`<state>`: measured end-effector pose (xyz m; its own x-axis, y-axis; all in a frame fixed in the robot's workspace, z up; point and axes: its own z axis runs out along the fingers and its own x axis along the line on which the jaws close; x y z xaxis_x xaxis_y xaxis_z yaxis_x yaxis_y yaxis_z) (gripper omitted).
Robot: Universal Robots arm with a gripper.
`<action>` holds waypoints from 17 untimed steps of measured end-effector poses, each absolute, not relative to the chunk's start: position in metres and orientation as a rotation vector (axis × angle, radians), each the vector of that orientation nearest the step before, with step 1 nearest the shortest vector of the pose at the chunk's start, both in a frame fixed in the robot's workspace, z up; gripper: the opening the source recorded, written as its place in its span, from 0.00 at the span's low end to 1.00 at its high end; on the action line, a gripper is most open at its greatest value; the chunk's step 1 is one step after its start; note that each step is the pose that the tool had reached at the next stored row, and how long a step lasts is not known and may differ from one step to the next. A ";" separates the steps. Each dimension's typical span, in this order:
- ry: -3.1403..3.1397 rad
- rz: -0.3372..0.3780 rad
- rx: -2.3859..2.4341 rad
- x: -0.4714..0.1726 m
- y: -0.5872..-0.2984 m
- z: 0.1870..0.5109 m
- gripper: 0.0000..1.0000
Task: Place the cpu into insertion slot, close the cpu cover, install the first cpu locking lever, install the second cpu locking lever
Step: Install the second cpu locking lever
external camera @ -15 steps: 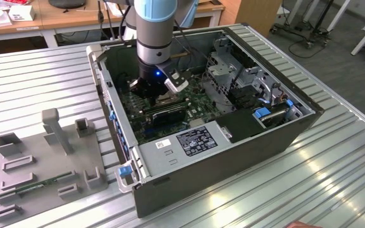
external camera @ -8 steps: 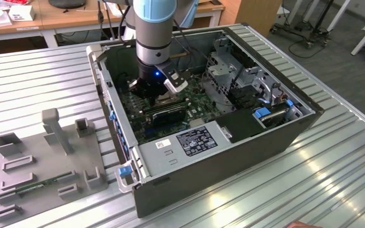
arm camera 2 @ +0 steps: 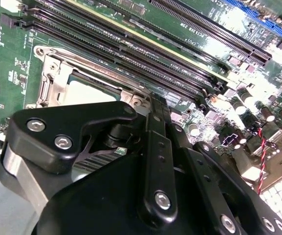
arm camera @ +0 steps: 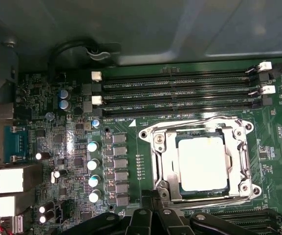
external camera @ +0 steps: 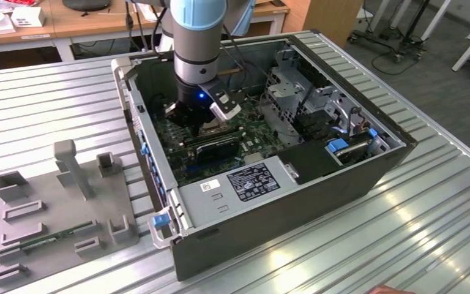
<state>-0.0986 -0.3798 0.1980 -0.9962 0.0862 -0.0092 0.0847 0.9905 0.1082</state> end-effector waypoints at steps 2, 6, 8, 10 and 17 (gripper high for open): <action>3.120 0.169 0.134 -0.099 -0.380 0.198 0.11; 3.120 0.169 0.134 -0.099 -0.381 0.197 0.11; 3.120 0.169 0.134 -0.099 -0.381 0.197 0.11; 3.120 0.169 0.134 -0.099 -0.382 0.197 0.11; 3.120 0.169 0.134 -0.099 -0.383 0.196 0.11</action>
<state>-0.0991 -0.3829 0.1959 -0.9962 0.0861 -0.0095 0.0846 0.9905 0.1084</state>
